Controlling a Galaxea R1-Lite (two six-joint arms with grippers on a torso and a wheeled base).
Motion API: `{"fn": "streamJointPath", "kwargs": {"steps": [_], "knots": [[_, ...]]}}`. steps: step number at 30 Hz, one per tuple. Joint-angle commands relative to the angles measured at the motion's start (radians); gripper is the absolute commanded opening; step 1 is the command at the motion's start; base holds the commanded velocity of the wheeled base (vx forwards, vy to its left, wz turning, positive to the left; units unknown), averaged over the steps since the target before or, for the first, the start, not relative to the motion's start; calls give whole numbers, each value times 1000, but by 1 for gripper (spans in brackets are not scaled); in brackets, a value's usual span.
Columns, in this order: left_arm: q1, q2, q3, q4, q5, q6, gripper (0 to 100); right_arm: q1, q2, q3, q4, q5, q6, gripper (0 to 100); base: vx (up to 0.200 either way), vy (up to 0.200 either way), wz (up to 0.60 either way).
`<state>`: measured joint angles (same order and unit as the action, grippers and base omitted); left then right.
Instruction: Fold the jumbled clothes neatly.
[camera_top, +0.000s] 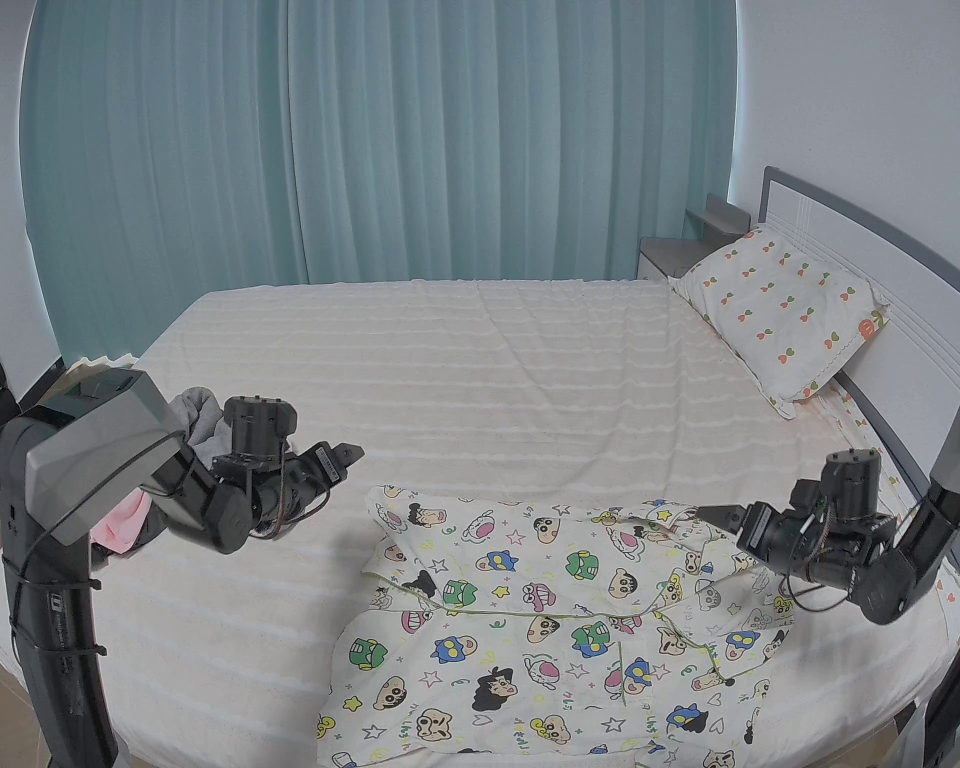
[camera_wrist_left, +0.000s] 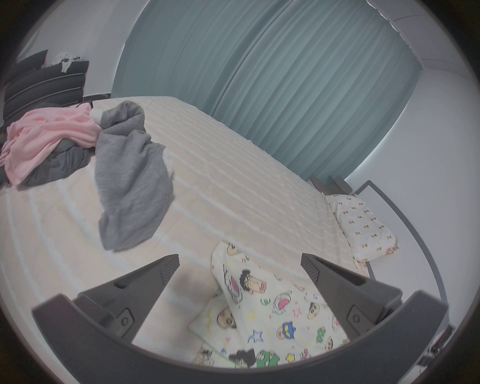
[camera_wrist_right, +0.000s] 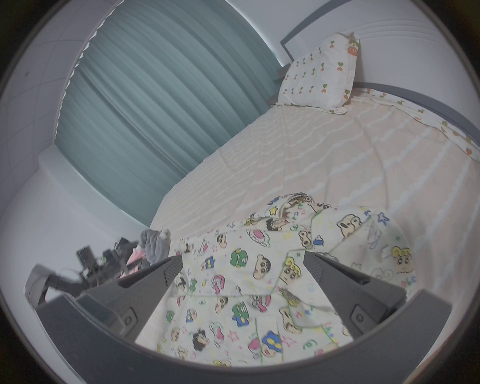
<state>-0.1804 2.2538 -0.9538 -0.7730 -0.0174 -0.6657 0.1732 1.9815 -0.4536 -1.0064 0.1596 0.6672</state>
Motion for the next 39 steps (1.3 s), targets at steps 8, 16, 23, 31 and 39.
{"fn": "streamJointPath", "kwargs": {"steps": [8, 16, 23, 31, 39], "knots": [[-40, -211, 603, -486, -76, -181, 100, 38, 382, -850, 644, -74, 181, 100, 0, 0, 0], [-51, -197, 636, -542, -75, -183, 100, 22, 476, -958, 772, -115, 173, 100, 0, 0, 0], [-53, -171, 638, -542, -73, -183, 100, 17, 527, -962, 764, -123, 117, 100, 0, 0, 0], [-53, -163, 639, -543, -64, -184, 100, 20, 583, -1037, 781, -121, 110, 100, 0, 0, 0], [-54, -134, 638, -563, -47, -183, 100, 17, 606, -1059, 785, -120, 109, 100, 0, 0, 0]]}}
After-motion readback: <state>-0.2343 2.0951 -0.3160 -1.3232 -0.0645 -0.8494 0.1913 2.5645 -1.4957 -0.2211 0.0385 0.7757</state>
